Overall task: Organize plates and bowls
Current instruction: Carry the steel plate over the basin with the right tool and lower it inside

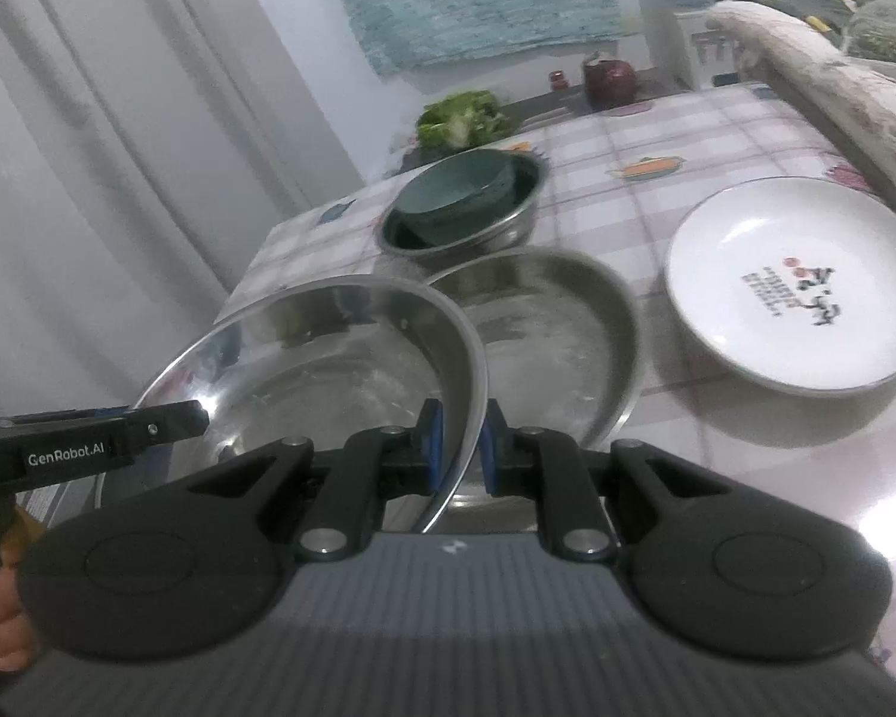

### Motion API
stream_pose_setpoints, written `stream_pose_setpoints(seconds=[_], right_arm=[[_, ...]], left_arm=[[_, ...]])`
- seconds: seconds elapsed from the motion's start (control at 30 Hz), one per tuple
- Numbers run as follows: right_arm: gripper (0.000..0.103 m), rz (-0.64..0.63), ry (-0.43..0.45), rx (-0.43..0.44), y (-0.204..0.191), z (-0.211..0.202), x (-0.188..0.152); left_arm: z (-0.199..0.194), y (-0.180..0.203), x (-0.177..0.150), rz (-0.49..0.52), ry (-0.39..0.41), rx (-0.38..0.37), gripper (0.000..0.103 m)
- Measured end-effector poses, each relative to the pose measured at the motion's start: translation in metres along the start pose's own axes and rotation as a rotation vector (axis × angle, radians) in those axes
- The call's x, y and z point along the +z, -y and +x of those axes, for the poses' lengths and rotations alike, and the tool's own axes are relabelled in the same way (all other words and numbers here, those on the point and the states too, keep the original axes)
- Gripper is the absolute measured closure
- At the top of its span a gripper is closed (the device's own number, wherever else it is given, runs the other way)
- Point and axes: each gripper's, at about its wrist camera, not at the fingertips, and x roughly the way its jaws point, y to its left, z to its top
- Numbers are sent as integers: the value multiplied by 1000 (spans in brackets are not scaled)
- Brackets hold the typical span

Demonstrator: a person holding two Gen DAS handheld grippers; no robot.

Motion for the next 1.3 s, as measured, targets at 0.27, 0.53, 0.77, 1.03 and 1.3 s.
stream_pose_setpoints(seconds=[0.27,0.53,0.77,1.03,1.3], right_arm=[[89,26,6,-24,20,-1,8],[89,39,-3,-39,31,8,17],[88,46,-15,-49,39,18,23],[87,60,-44,-59,46,30,24],[83,84,-55,-67,54,35,22]], left_arm=[[16,16,11,18,-10,-16,74],[36,23,20,24,-30,-25,74],[52,28,26,29,-48,-24,74],[71,32,24,40,-79,-16,74],[85,38,18,67,-114,-14,74]])
